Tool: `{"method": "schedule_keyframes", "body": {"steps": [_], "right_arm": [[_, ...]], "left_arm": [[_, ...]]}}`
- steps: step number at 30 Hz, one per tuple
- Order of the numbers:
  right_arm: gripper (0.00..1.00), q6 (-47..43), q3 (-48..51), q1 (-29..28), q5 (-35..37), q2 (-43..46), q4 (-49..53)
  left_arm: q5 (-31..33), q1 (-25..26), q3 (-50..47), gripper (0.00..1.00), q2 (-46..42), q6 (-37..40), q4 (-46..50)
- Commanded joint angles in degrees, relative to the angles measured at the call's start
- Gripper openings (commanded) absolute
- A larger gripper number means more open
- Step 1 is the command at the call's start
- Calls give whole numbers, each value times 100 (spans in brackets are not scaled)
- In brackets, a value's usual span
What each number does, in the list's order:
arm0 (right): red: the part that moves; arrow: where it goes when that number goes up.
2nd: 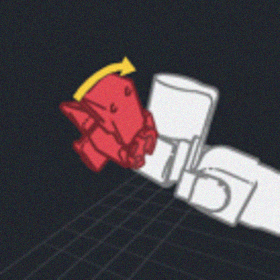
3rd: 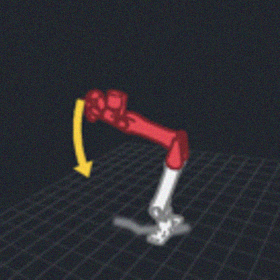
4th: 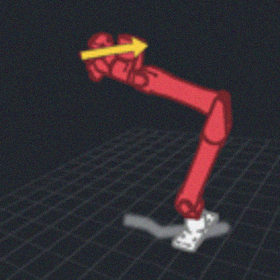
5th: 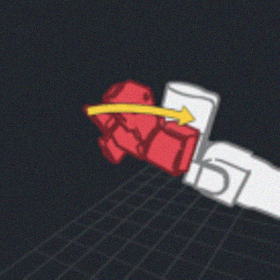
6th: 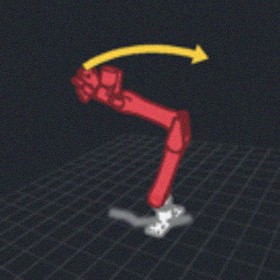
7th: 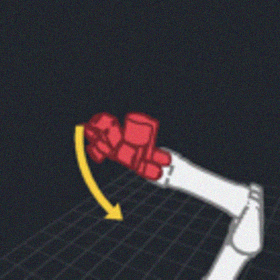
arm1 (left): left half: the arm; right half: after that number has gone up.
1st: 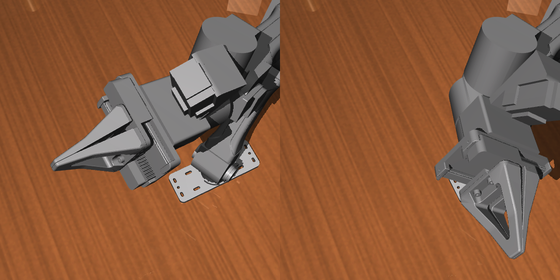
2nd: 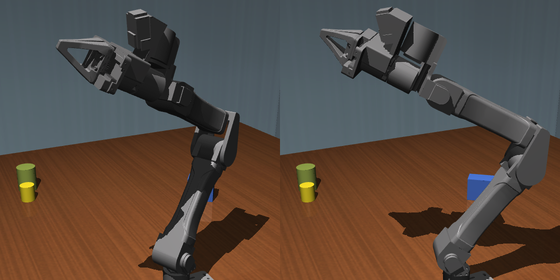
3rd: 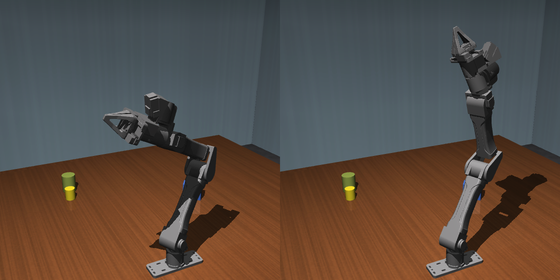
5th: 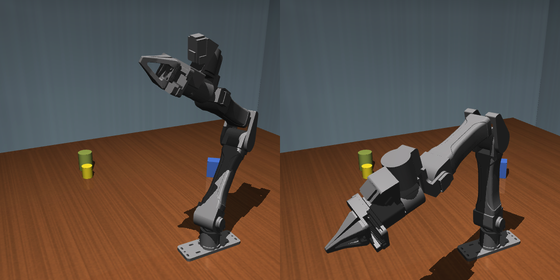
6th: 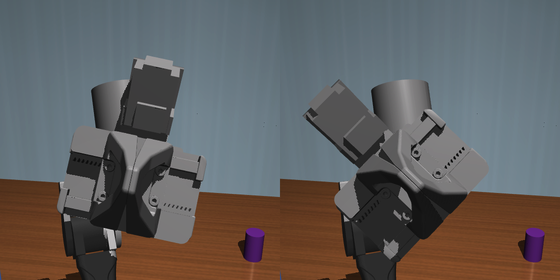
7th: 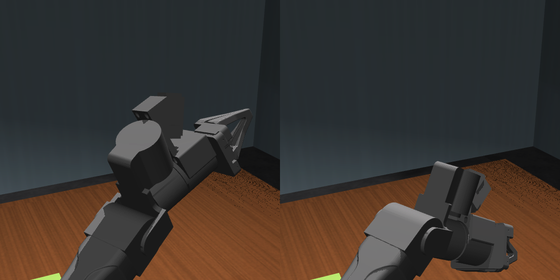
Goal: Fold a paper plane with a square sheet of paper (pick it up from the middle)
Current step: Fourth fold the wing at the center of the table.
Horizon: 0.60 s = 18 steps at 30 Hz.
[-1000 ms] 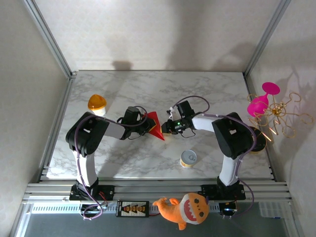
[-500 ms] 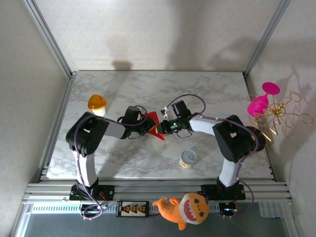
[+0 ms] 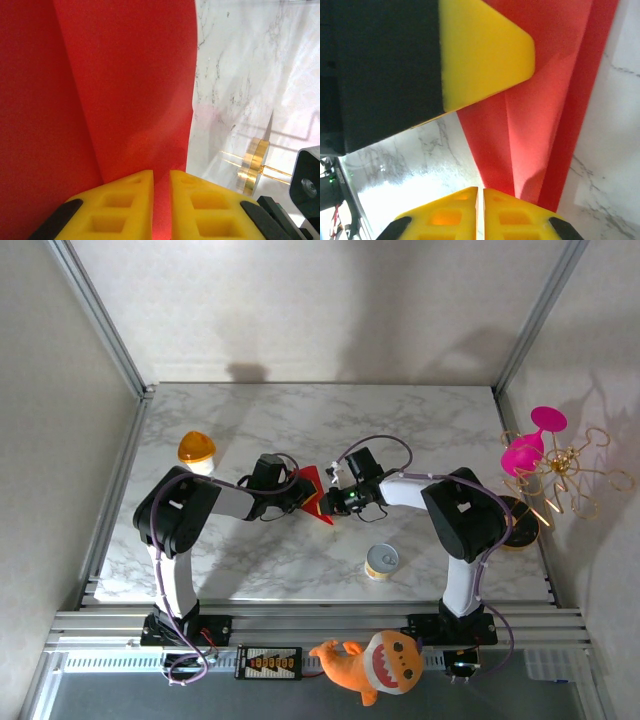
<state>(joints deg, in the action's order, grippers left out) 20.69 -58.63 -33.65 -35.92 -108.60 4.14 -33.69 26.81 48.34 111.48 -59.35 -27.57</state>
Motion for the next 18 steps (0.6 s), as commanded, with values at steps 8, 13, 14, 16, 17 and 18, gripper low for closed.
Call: {"method": "schedule_keyframes", "body": {"steps": [8,13,14,16,17,18], "right_arm": [[12,-77,-104,-45,142,-205,161],[12,-70,-105,-48,162,-240,190],[12,-74,-105,-50,178,-249,200],[12,-82,-113,-43,203,-259,222],[12,-82,-116,-45,224,-267,236],[12,-82,-113,-44,256,-272,251]], "left_arm": [[635,44,-160,17,506,237,1227],[645,44,-153,17,524,240,1262],[649,44,-148,17,525,235,1271],[675,44,-141,17,533,223,1305],[684,44,-141,17,531,197,1324],[695,44,-140,17,539,174,1337]]}}
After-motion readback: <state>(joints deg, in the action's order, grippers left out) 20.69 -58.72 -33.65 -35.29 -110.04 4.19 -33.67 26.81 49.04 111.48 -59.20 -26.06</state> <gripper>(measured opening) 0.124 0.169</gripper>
